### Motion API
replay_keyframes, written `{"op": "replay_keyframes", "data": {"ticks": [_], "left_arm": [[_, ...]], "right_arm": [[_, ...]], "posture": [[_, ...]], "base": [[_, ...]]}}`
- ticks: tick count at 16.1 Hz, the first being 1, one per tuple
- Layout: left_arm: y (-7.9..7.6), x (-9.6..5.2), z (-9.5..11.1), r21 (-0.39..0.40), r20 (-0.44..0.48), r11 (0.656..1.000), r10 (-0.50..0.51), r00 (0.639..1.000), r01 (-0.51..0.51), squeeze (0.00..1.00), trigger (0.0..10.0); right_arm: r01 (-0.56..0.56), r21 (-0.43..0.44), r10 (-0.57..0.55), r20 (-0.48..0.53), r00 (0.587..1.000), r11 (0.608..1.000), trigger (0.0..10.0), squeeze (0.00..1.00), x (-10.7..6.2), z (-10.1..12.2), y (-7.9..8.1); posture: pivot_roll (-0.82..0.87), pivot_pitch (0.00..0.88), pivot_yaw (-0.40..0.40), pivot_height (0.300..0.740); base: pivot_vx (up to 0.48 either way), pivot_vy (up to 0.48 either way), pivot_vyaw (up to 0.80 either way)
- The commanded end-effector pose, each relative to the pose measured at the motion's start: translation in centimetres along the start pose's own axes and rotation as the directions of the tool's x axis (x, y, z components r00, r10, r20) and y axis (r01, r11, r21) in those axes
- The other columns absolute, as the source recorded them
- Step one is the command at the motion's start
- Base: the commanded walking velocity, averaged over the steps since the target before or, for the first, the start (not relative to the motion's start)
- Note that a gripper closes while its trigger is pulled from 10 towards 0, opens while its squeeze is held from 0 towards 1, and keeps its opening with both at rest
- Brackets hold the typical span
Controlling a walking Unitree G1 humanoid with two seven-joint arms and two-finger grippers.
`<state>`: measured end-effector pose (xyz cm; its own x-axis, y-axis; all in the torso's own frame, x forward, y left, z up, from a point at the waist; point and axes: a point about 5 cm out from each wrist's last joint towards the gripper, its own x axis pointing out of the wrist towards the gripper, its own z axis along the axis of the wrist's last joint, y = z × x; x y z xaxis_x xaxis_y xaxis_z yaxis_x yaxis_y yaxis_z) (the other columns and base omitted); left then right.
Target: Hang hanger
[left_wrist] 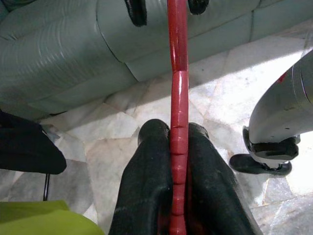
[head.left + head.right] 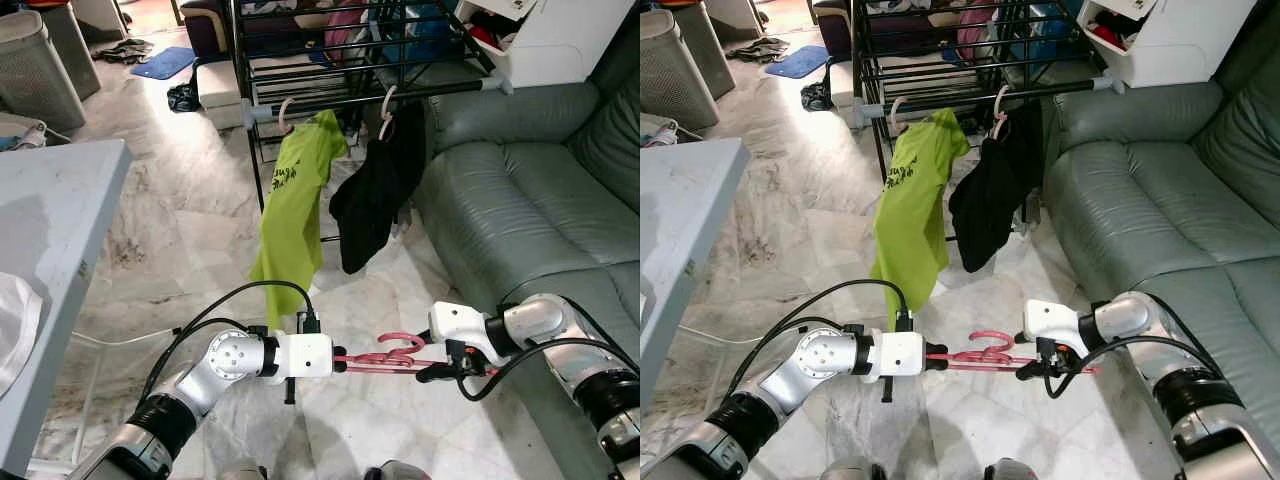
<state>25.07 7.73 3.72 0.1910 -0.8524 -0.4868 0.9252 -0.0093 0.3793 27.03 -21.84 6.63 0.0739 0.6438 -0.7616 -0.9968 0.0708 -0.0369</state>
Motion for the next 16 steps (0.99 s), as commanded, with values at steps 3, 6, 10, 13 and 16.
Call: {"op": "replay_keyframes", "data": {"ticks": [3, 6, 10, 13, 16], "left_arm": [[0.20, -0.32, -0.01, 0.018, -0.009, 1.000, -0.016, 1.000, 0.016, 0.00, 10.0], [0.17, -0.30, 0.05, 0.020, -0.007, 1.000, -0.016, 1.000, 0.017, 0.00, 10.0], [0.14, -0.23, 0.20, 0.022, -0.002, 1.000, -0.015, 1.000, 0.015, 0.00, 10.0], [0.19, -0.25, 0.25, 0.021, 0.000, 1.000, -0.013, 1.000, 0.013, 0.00, 10.0], [0.23, -0.29, 0.15, 0.023, -0.006, 1.000, -0.010, 1.000, 0.010, 0.00, 10.0]], "right_arm": [[-0.032, -0.021, 0.032, -0.004, 0.999, 0.999, 0.0, 0.00, -0.24, 0.27, -0.23], [-0.044, -0.016, 0.044, -0.007, 0.999, 0.999, 0.0, 0.00, -0.20, 0.09, -0.07], [-0.048, -0.014, 0.048, -0.006, 0.999, 0.999, 0.0, 0.00, -0.26, 0.03, -0.06], [-0.054, -0.016, 0.054, -0.002, 0.999, 0.998, 0.0, 0.00, -0.21, 0.10, -0.01], [-0.051, -0.018, 0.051, 0.005, 0.999, 0.999, 0.0, 0.00, -0.17, 0.19, -0.04]], "posture": [[-0.03, 0.000, 0.009, 0.740], [-0.03, 0.000, 0.008, 0.740], [-0.03, 0.000, 0.008, 0.740], [-0.04, 0.000, 0.006, 0.740], [-0.04, 0.000, 0.009, 0.740]], "base": [[0.000, 0.000, 0.00], [0.000, 0.000, 0.00], [0.000, 0.000, 0.00], [0.000, 0.000, 0.00], [0.000, 0.000, 0.00]]}}
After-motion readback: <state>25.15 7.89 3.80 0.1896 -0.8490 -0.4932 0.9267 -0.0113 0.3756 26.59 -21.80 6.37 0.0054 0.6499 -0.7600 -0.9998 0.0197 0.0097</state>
